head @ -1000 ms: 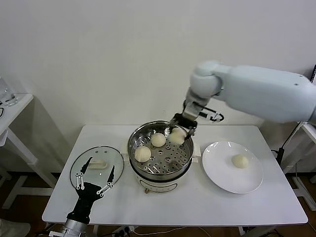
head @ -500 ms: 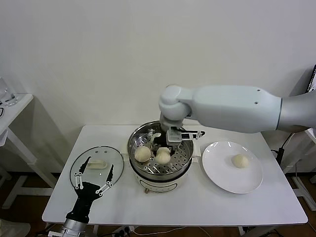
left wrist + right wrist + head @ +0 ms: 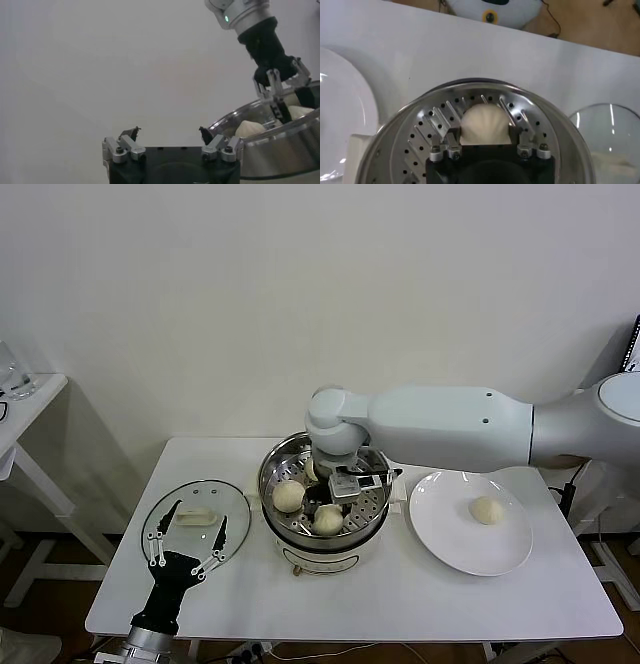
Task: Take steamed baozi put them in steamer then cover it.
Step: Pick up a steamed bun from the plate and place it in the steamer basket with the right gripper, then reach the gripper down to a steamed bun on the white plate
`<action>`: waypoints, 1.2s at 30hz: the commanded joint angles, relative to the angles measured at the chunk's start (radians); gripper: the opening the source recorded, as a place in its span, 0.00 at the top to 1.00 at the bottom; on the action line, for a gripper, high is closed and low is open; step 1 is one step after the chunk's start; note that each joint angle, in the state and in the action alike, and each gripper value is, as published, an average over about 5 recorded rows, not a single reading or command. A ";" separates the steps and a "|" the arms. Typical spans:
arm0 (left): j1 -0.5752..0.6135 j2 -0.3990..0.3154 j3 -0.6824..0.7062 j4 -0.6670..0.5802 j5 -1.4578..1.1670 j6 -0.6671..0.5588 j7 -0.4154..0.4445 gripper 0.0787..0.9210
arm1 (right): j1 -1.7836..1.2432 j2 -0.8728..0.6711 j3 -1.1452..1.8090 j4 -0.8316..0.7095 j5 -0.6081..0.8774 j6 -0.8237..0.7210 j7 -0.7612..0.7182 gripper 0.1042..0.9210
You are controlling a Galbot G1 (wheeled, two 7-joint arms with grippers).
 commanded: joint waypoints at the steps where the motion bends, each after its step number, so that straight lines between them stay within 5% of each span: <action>1: 0.002 0.002 -0.005 -0.009 -0.001 0.004 -0.006 0.12 | -0.026 0.014 0.003 -0.002 -0.034 0.012 -0.004 0.20; 13: -0.007 0.002 0.001 -0.001 -0.002 0.008 -0.008 0.12 | 0.067 -0.128 0.098 0.022 0.096 -0.058 -0.052 0.12; 19: -0.008 0.003 0.007 -0.008 0.001 0.016 -0.016 0.12 | 0.167 -0.314 0.121 -0.021 0.370 -0.336 -0.098 0.12; 26: -0.008 0.005 0.017 -0.020 0.013 0.029 -0.021 0.12 | 0.211 -0.512 0.034 -0.264 0.533 -0.646 -0.102 0.12; 36: 0.008 0.005 0.025 -0.044 0.042 0.069 -0.039 0.12 | -0.044 -0.651 0.092 -0.452 0.396 -0.650 -0.099 0.12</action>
